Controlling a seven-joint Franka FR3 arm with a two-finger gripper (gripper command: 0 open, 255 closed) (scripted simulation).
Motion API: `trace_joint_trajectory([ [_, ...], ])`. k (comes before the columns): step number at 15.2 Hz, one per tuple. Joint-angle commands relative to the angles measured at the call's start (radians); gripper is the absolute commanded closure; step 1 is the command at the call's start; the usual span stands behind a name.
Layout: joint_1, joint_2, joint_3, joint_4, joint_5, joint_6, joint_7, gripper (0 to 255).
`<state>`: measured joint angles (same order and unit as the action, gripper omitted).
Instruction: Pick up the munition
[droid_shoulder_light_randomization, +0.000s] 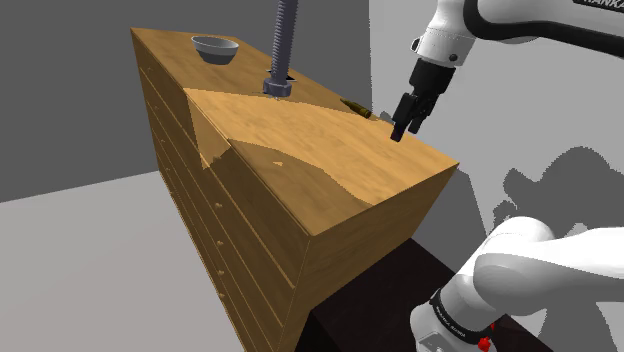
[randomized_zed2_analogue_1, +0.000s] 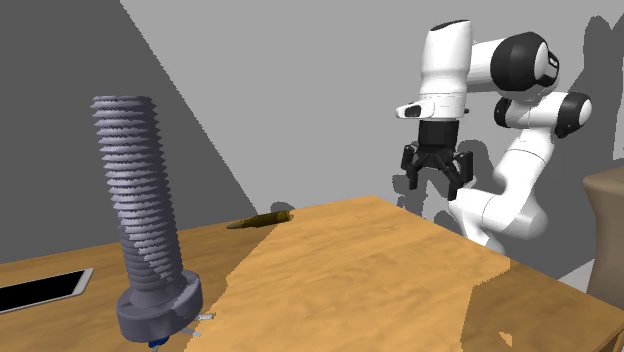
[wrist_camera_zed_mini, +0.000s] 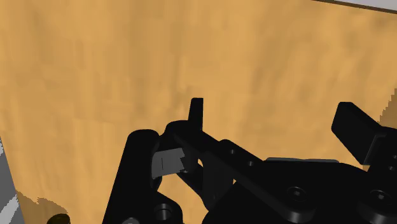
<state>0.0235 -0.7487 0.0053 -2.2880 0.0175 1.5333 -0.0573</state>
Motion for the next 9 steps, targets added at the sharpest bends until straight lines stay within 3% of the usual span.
trace_joint_trajectory([
  [1, 0.0, 0.0, 0.0, 0.0, 0.0, 0.0, 0.0, 0],
  [9, -0.032, 0.266, -0.093, 0.157, -0.043, 0.107, -0.099, 0],
])
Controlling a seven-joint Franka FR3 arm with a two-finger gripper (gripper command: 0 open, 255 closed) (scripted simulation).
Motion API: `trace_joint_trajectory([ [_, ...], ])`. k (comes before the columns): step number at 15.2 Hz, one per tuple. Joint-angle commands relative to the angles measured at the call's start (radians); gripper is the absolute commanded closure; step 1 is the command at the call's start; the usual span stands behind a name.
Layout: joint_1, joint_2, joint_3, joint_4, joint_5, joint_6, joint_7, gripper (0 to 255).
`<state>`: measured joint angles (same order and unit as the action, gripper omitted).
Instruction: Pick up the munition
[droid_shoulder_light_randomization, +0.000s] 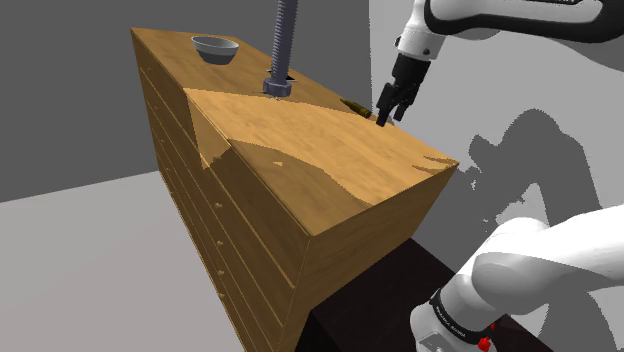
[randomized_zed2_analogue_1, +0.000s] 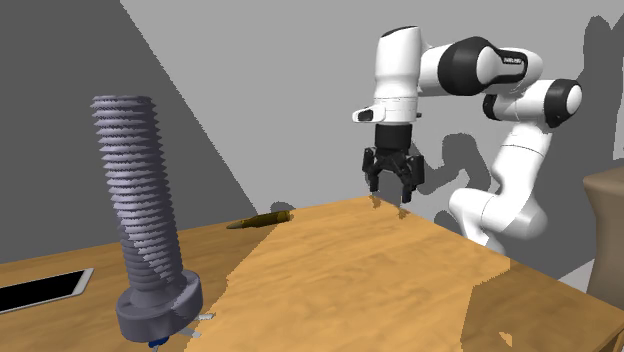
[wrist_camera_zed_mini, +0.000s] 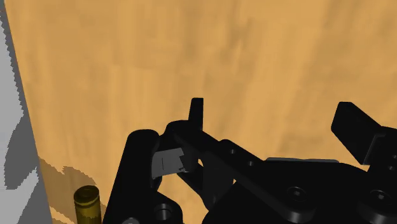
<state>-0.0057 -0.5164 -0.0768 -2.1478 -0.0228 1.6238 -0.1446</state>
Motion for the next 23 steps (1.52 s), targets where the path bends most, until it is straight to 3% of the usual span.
trace_joint_trajectory([
  [1, -0.006, 0.069, -0.021, 0.042, -0.005, 0.026, -0.024, 0],
  [14, -0.059, 0.556, -0.139, 0.494, 0.046, 0.052, -0.188, 0],
  [19, -0.106, 0.776, -0.164, 0.758, 0.098, -0.001, -0.246, 0],
  [23, -0.161, 0.972, -0.169, 1.029, 0.144, -0.082, -0.278, 0],
])
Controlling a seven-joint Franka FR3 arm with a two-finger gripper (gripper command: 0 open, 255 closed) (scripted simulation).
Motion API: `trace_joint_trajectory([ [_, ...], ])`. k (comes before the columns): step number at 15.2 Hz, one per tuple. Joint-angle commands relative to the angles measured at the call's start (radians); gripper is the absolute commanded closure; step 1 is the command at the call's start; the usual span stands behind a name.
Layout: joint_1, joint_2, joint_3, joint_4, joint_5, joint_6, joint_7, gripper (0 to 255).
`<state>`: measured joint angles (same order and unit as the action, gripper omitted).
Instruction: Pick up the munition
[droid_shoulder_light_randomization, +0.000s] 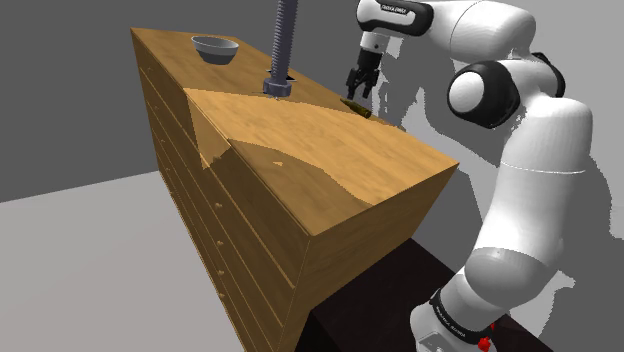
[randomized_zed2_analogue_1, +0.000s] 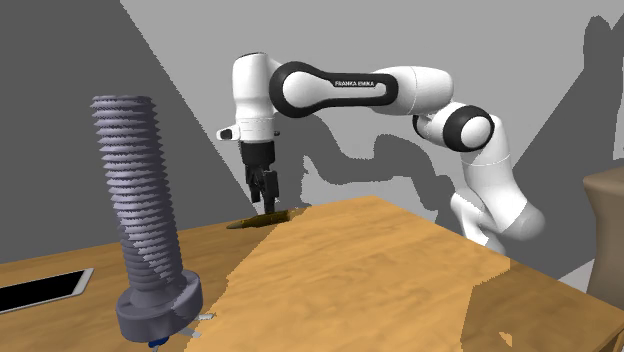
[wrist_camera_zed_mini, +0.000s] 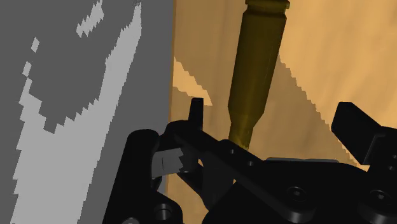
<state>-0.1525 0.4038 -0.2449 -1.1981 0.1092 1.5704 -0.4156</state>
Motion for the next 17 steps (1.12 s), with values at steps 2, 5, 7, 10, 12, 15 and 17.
trace_joint_trajectory([
  [2, -0.011, 0.042, 0.001, 0.036, 0.009, 0.005, -0.007, 0],
  [5, -0.006, 0.03, 0.001, -0.022, 0.007, 0.052, -0.008, 0],
  [7, -0.003, 0.025, 0.001, -0.058, 0.006, 0.082, -0.009, 0],
  [10, -0.003, 0.025, 0.0, -0.065, 0.006, 0.089, -0.011, 255],
  [12, -0.004, 0.026, 0.0, -0.061, 0.006, 0.087, -0.011, 255],
  [15, -0.004, 0.026, 0.0, -0.062, 0.006, 0.087, -0.011, 255],
  [17, -0.004, 0.026, 0.0, -0.062, 0.006, 0.087, -0.011, 255],
])
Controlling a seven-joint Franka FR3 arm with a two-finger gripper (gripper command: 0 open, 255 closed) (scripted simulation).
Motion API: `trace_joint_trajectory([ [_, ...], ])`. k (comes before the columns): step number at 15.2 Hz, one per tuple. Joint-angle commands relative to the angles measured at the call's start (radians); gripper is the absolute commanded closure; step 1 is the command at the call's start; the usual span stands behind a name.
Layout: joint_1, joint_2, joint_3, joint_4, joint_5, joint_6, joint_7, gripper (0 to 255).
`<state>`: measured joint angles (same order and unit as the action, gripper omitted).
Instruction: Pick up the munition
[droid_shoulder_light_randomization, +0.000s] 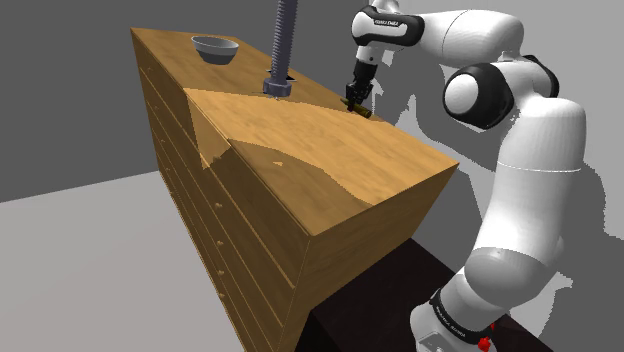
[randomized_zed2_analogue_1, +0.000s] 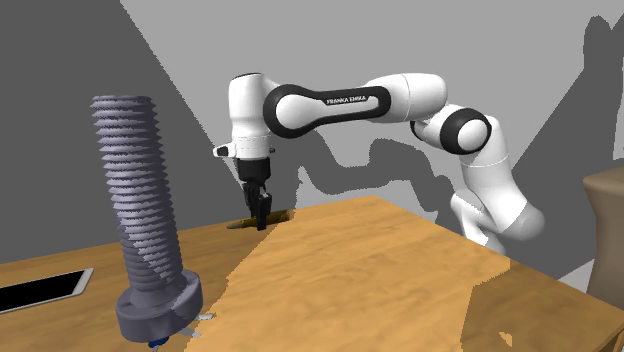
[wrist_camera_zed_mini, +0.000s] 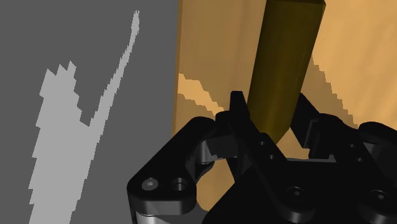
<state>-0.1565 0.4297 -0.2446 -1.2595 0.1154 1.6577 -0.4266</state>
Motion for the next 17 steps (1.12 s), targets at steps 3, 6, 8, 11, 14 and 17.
trace_joint_trajectory([
  [3, 0.001, 0.0, 0.001, 0.011, 0.0, -0.012, 0.002, 255],
  [6, -0.004, 0.01, 0.0, 0.066, 0.002, -0.058, 0.003, 255],
  [8, -0.008, 0.018, 0.0, 0.107, 0.003, -0.089, 0.004, 255],
  [11, -0.015, 0.035, 0.001, 0.175, 0.007, -0.14, 0.005, 255],
  [14, -0.024, 0.058, 0.001, 0.253, 0.012, -0.196, 0.006, 255],
  [17, -0.036, 0.091, 0.003, 0.349, 0.02, -0.258, 0.008, 255],
])
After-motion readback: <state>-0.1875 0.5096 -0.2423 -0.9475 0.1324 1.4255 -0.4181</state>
